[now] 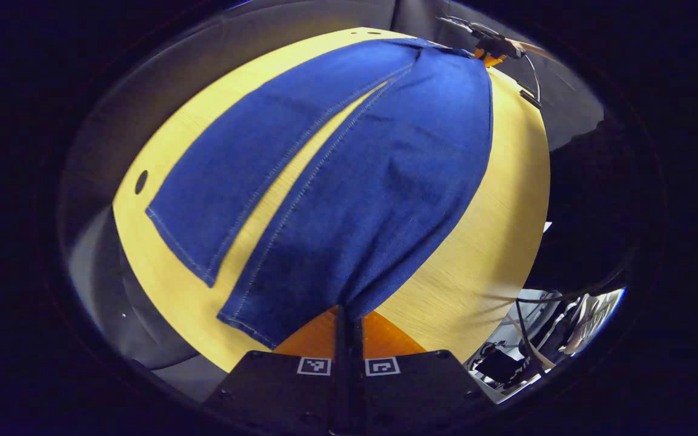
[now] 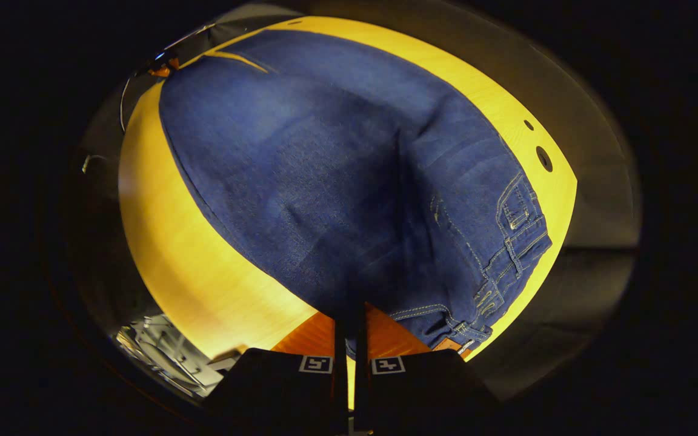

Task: Grasp the waist and the cuffs of the jeans and fold them to make the two legs overlap; first hold the waist and fold one-third of the jeans toward the cuffs, then hold the cuffs and fold the remaining one-third in the same direction to finish folding.

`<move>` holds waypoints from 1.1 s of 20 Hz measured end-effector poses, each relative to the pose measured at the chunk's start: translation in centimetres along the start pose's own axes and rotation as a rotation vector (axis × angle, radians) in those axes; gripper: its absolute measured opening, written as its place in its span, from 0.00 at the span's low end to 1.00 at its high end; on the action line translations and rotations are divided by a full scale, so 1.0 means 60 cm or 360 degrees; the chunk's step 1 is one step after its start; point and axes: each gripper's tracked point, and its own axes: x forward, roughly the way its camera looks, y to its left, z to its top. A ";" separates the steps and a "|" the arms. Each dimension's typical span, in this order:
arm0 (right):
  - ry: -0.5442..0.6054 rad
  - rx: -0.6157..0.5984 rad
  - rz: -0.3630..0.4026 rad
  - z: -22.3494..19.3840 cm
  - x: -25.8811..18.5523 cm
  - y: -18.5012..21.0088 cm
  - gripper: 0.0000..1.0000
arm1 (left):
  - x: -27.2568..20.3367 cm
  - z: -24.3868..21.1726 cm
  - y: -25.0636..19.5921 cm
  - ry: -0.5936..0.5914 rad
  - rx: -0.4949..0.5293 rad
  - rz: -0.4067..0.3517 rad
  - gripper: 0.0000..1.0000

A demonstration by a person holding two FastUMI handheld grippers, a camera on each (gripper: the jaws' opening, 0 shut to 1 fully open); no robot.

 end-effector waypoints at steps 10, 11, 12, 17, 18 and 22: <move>-0.0332 0.0268 -0.0189 0.174 -0.114 -0.171 0.08 | -0.101 0.195 0.182 -0.0428 -0.0469 0.0197 0.06; -0.0343 0.0324 -0.0216 0.189 -0.107 -0.192 0.07 | -0.093 0.215 0.210 -0.0439 -0.0538 0.0235 0.06; -0.0337 0.0386 -0.0249 0.205 -0.094 -0.215 0.07 | -0.078 0.230 0.239 -0.0443 -0.0624 0.0264 0.06; -0.0279 0.0642 -0.0354 0.258 0.016 -0.304 0.07 | -0.004 0.287 0.331 -0.0518 -0.0953 0.0417 0.06; -0.0244 0.0650 -0.0370 0.261 0.042 -0.313 0.07 | 0.018 0.287 0.343 -0.0492 -0.0977 0.0445 0.06; -0.0136 0.0491 -0.0519 0.244 0.084 -0.339 0.29 | 0.049 0.277 0.388 -0.0489 -0.0971 0.0644 0.32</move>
